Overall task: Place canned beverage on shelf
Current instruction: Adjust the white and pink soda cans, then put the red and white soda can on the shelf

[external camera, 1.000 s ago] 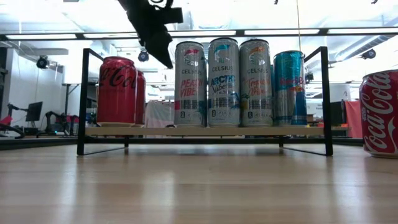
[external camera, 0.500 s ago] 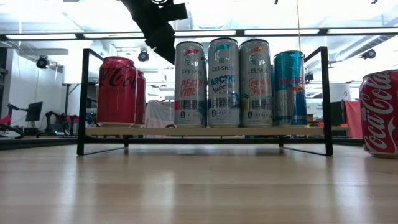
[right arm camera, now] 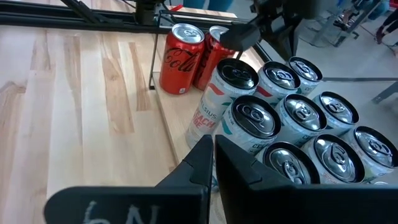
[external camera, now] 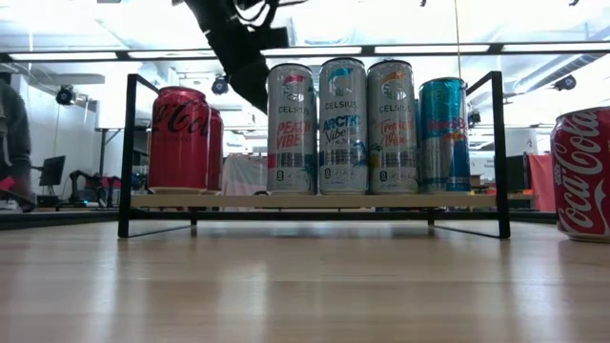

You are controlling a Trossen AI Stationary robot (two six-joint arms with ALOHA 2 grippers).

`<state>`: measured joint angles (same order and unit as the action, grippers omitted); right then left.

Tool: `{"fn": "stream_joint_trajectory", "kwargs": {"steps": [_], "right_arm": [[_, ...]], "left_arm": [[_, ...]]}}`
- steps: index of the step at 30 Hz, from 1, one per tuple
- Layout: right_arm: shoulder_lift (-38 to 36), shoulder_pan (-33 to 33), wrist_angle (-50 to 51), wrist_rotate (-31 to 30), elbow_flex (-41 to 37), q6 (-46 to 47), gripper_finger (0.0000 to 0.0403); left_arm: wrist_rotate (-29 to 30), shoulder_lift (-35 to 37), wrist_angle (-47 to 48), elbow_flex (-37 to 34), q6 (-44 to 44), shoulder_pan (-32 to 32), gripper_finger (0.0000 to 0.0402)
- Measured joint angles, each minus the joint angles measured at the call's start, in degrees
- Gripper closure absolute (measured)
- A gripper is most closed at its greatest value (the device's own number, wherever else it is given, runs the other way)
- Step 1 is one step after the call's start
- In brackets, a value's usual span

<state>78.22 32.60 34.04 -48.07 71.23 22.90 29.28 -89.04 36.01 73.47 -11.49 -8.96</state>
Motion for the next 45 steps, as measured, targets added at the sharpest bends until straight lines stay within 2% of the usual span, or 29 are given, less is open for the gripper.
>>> {"fn": "stream_joint_trajectory", "kwargs": {"steps": [4, 9, 18, 26, 30, 36, 45], "right_arm": [[0.00, -0.02, 0.00, 0.00, -0.05, -0.18, 0.0394], [0.00, 0.00, -0.02, 0.00, -0.06, -0.40, 0.0394], [0.00, -0.01, -0.04, 0.00, -0.06, -0.39, 0.0394], [0.00, -0.01, -0.04, 0.02, 0.23, 1.01, 0.0394], [-0.02, 0.00, -0.04, 0.13, 0.38, 2.41, 0.0394], [-0.02, 0.00, -0.09, 0.46, 0.38, 4.19, 0.0394], [-0.02, 0.00, -0.11, 0.48, 0.38, 5.17, 0.0394]], "left_arm": [[-0.26, -1.25, -0.65, 0.00, -0.07, -0.16, 0.0402], [-3.28, -2.26, -2.82, 0.00, -0.35, -0.17, 0.0402], [-3.30, -2.37, -2.99, 0.00, 0.07, -0.10, 0.0402], [-2.27, 0.09, -0.89, 0.00, 5.93, 1.74, 0.0402], [-0.36, 2.24, -0.34, 0.00, 9.25, 5.17, 0.0402], [2.73, 4.54, -0.72, 0.00, 9.51, 13.62, 0.0402], [2.77, 6.87, -6.57, -2.93, 8.09, 23.87, 0.0402]]}}
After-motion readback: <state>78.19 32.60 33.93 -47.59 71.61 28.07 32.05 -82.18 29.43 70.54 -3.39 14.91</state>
